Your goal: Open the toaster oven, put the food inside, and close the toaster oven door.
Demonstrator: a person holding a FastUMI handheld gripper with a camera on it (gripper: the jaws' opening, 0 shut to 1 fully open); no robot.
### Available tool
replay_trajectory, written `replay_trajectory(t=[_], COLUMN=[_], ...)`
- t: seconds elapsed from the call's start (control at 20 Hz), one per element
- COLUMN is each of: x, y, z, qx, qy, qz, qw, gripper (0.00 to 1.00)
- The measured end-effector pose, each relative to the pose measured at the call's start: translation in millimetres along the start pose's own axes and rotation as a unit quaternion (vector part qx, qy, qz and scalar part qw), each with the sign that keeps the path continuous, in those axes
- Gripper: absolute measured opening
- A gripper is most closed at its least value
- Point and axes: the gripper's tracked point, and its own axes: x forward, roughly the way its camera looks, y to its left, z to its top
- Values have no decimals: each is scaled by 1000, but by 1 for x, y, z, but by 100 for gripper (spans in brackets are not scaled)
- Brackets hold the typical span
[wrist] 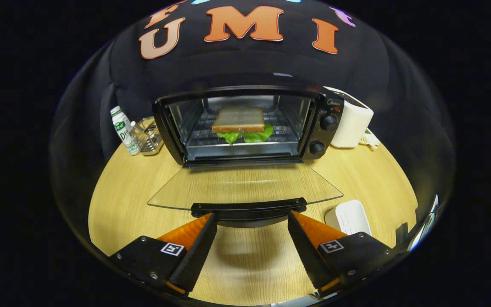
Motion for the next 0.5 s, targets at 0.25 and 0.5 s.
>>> replay_trajectory(t=[0.25,0.5], x=[-5,-2], y=[2,6], z=[41,83], qx=[11,24], qy=[-34,-68], qz=[6,15], qw=[999,997], gripper=[99,100])
